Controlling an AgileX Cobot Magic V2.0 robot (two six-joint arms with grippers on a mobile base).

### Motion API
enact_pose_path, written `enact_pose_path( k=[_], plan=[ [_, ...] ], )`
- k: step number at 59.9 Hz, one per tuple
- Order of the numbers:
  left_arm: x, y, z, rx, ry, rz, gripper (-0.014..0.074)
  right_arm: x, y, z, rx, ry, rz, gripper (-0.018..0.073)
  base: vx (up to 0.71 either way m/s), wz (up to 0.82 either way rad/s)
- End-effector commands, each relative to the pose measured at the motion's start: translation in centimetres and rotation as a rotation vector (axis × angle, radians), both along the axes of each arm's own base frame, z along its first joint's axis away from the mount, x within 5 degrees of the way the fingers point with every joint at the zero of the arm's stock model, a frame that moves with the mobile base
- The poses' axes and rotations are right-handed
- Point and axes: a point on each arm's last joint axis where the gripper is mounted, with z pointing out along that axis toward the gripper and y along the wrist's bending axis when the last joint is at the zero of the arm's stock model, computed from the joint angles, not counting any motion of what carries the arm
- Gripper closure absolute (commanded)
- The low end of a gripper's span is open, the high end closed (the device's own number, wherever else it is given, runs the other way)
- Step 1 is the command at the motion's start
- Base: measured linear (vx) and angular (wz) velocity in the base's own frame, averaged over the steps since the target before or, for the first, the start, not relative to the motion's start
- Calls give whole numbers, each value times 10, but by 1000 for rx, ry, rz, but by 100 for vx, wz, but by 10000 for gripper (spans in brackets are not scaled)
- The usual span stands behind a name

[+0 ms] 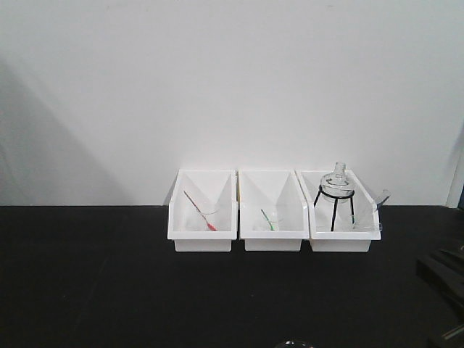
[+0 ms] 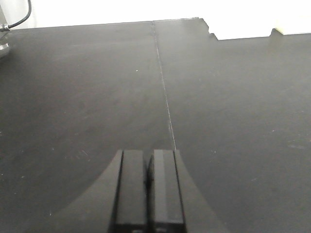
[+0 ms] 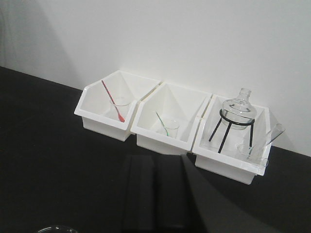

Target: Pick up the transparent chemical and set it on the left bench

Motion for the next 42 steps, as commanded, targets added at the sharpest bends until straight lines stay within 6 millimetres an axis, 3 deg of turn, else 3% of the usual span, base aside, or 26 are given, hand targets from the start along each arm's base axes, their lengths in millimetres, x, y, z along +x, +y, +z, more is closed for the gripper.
enact_pose_path(
  k=[1, 42],
  plan=[
    [-1, 0, 3, -14, -81, -1, 600, -1, 0, 13, 24, -45, 5, 564, 0, 0],
    [-1, 0, 3, -14, -81, -1, 600, -1, 0, 14, 31, -45, 4, 564, 0, 0]
  ],
)
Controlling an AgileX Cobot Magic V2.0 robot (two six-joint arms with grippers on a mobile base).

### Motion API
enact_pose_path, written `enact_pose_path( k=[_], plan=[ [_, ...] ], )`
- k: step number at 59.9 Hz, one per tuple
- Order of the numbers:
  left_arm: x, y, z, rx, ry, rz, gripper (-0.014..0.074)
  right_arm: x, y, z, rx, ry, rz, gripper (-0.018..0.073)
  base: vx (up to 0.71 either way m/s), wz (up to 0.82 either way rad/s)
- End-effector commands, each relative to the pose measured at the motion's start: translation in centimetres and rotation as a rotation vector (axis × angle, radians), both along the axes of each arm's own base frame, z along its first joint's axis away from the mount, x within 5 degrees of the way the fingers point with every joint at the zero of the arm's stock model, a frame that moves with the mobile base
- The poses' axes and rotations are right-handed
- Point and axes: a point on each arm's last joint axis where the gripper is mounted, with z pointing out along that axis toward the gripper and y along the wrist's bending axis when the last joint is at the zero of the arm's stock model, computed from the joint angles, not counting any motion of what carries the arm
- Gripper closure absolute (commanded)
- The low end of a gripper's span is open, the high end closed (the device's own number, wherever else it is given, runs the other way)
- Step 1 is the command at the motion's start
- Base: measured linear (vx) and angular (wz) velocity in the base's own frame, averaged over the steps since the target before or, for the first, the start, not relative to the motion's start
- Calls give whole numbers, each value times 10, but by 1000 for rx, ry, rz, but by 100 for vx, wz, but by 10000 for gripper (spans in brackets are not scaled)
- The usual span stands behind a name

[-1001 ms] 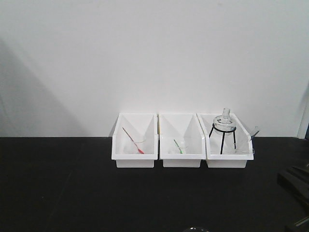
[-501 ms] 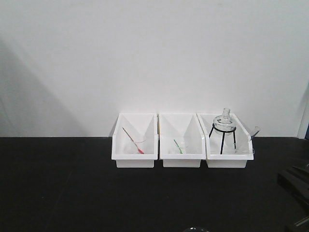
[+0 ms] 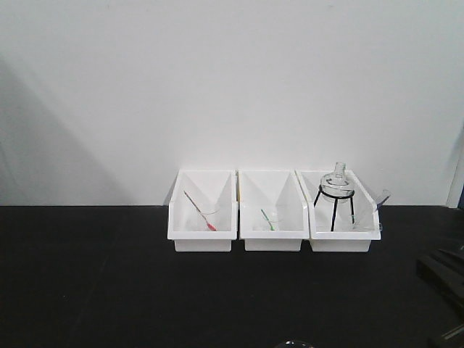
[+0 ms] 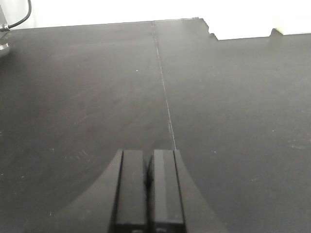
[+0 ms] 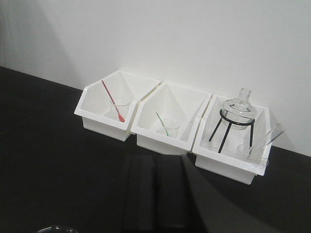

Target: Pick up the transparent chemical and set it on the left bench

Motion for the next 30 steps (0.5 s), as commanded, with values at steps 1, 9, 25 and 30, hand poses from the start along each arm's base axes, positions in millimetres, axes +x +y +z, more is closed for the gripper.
enact_pose_path(
  k=[1, 9, 25, 30],
  plan=[
    [-1, 0, 3, -14, -81, -1, 600, -1, 0, 14, 32, -45, 3, 564, 0, 0],
    [-1, 0, 3, -14, -81, -1, 600, -1, 0, 15, 59, -45, -2, 564, 0, 0],
    [-1, 0, 3, -14, -81, -1, 600, 0, -3, 23, 318, -43, -56, 564, 0, 0],
    [-1, 0, 3, -14, -81, -1, 600, 1, -4, 24, 368, -42, -70, 564, 0, 0]
  ],
)
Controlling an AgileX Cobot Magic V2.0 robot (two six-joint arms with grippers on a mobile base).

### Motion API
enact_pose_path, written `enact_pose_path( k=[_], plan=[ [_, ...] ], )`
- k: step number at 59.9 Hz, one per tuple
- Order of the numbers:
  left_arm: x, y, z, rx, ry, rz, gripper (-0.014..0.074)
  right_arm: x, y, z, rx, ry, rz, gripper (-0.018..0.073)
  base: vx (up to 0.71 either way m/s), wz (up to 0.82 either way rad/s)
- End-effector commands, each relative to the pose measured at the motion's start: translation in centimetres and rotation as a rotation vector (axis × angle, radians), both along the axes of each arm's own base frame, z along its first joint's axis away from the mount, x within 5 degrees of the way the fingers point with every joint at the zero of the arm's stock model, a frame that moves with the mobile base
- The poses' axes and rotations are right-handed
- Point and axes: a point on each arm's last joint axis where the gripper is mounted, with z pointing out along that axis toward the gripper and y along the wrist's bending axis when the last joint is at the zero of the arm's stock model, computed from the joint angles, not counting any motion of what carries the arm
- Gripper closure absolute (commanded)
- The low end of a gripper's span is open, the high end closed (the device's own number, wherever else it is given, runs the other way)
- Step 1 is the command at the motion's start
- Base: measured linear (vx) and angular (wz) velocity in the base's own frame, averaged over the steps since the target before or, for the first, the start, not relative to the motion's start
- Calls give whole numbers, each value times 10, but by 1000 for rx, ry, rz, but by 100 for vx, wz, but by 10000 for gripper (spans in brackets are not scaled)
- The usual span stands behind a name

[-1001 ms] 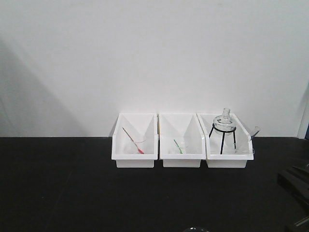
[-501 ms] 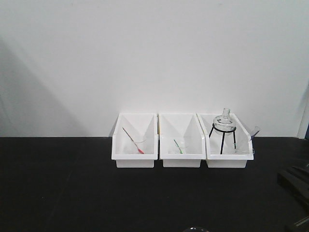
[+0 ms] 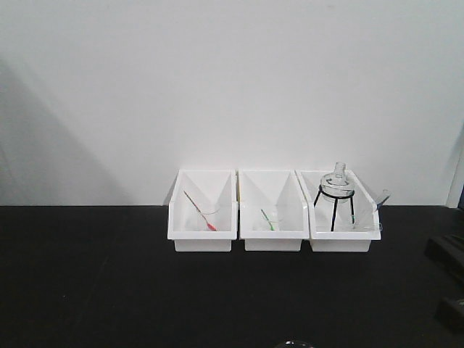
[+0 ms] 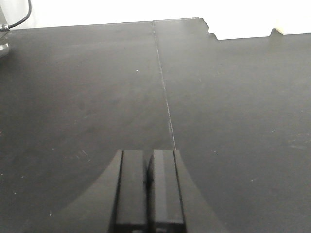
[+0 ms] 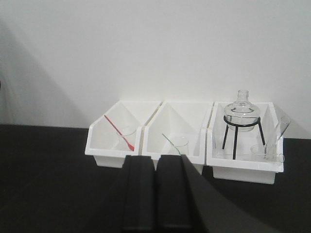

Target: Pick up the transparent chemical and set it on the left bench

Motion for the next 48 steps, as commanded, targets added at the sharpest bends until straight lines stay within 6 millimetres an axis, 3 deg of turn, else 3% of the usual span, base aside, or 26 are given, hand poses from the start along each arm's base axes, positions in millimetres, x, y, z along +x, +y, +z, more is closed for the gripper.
enact_pose_path(
  k=[1, 48],
  plan=[
    [-1, 0, 3, -14, -81, -1, 600, -2, -1, 16, 96, -53, -3, 564, 0, 0],
    [-1, 0, 3, -14, -81, -1, 600, -1, -4, 19, 53, -107, -42, 564, 0, 0]
  ],
)
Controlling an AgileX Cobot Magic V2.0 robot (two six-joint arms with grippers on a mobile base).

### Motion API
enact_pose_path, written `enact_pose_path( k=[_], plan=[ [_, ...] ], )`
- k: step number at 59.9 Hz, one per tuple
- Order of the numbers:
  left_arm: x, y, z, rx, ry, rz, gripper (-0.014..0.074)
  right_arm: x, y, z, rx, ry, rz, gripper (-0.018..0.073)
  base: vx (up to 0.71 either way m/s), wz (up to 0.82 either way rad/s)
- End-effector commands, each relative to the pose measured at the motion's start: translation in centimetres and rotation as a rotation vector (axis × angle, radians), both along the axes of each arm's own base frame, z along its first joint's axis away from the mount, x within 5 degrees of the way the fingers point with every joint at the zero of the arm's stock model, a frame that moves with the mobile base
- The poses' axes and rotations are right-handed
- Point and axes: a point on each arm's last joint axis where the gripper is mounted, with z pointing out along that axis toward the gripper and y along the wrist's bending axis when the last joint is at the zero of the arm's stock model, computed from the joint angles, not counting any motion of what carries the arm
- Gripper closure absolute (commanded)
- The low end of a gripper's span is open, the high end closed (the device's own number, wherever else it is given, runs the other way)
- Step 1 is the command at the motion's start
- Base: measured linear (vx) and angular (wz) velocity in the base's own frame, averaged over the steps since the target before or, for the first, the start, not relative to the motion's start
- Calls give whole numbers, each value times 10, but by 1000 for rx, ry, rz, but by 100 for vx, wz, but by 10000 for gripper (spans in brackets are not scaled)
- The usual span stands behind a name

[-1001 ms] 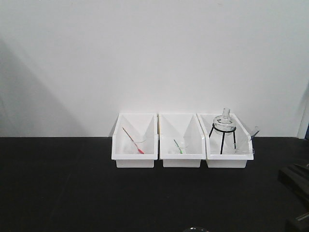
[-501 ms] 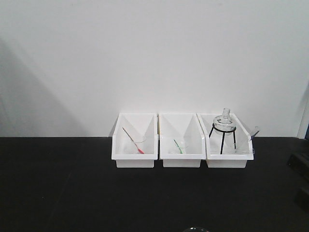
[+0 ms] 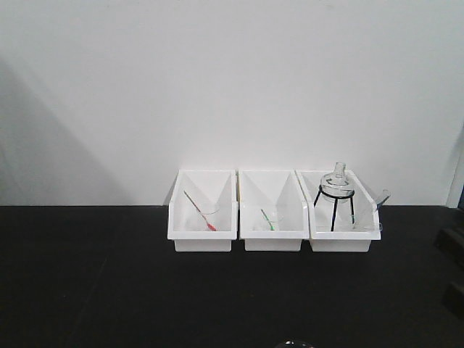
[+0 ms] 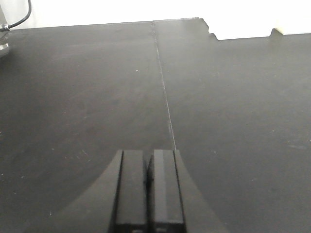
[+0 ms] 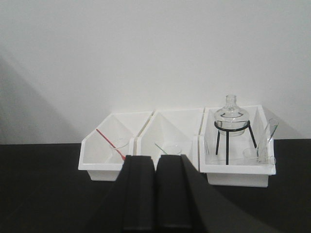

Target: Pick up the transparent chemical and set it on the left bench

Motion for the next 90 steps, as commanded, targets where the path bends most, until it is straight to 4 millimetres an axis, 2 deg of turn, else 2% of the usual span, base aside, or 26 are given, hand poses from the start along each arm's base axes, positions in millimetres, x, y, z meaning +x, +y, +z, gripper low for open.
enact_pose_path(
  k=[1, 11, 32, 48, 58, 83, 90],
  plan=[
    [-1, 0, 3, -14, -81, -1, 600, -2, 0, 17, 20, -90, 3, 564, 0, 0],
    [-1, 0, 3, -14, -81, -1, 600, -1, -3, 20, 31, -117, -25, 564, 0, 0],
    [-1, 0, 3, -14, -81, -1, 600, -1, -3, 20, -98, -151, -39, 564, 0, 0],
    [-1, 0, 3, -14, -81, -1, 600, 1, -17, 19, -82, -129, -189, 564, 0, 0],
    [-1, 0, 3, -14, -81, -1, 600, 2, -24, 15, -130, -93, -261, 564, 0, 0],
    [-1, 0, 3, -14, -81, -1, 600, 2, -24, 6, -167, -9, -264, 564, 0, 0],
    [-1, 0, 3, -14, -81, -1, 600, -7, -24, 1, -183, -37, -261, 564, 0, 0]
  ],
)
